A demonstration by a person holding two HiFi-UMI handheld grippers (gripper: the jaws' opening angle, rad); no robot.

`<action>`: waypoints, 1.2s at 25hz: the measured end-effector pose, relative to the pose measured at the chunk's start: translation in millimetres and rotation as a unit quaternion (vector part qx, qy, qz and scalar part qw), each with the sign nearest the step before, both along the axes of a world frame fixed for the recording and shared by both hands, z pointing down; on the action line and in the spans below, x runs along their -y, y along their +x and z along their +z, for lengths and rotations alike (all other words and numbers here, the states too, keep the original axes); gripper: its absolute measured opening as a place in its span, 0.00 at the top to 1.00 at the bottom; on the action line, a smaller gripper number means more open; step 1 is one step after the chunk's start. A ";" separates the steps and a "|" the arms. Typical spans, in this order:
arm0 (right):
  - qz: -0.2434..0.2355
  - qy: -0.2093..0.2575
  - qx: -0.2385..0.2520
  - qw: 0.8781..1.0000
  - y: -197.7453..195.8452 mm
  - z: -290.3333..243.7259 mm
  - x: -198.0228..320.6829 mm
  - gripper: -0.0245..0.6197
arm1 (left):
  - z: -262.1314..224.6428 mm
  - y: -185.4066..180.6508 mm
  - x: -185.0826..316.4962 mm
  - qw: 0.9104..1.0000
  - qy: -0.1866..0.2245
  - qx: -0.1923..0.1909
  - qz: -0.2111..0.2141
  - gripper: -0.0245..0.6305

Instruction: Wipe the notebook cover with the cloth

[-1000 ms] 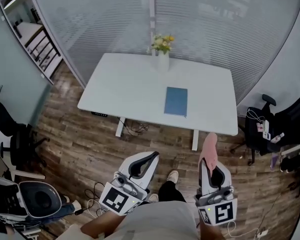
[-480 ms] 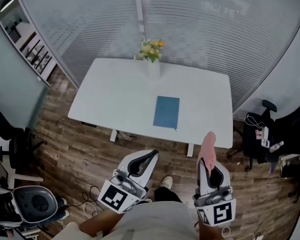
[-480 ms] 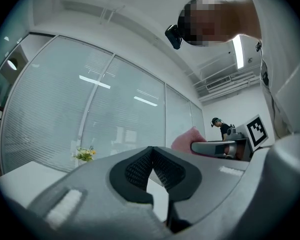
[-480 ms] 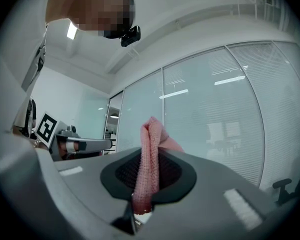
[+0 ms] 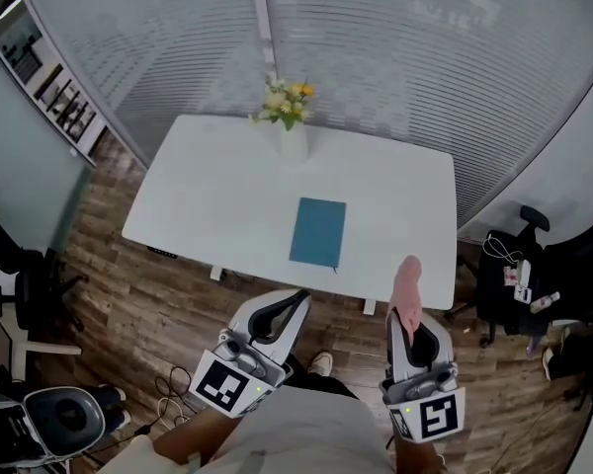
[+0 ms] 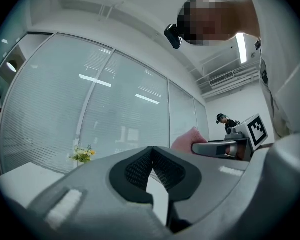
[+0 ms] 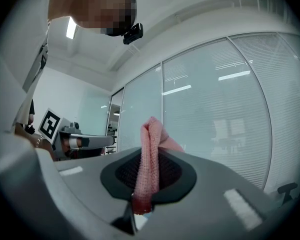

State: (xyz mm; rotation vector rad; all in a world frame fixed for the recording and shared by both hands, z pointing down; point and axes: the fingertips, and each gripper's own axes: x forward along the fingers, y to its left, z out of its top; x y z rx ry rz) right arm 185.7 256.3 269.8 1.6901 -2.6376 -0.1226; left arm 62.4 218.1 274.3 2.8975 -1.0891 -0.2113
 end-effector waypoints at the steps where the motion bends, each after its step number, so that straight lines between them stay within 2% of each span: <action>1: -0.001 -0.001 0.000 1.000 1.0 0.7 4.0 0.91 | 1.6 -0.1 3.9 1.000 -0.003 0.002 -0.002 0.96; 9: -0.011 -0.015 0.003 1.000 -5.4 13.1 47.7 0.91 | 12.0 -5.5 46.3 1.000 -0.013 0.008 -0.011 0.96; 12: -0.011 -0.013 0.000 1.000 -15.0 13.6 71.7 0.91 | 11.8 -12.9 70.6 1.000 -0.004 0.004 -0.010 0.96; 22: -0.010 -0.007 -0.014 1.000 -60.8 8.2 167.2 0.91 | 19.3 -44.3 160.9 1.000 -0.012 -0.001 0.012 0.96; 30: 0.011 -0.006 -0.017 1.000 -83.0 14.4 208.0 0.91 | 26.6 -57.6 203.8 0.999 -0.014 -0.001 0.041 0.96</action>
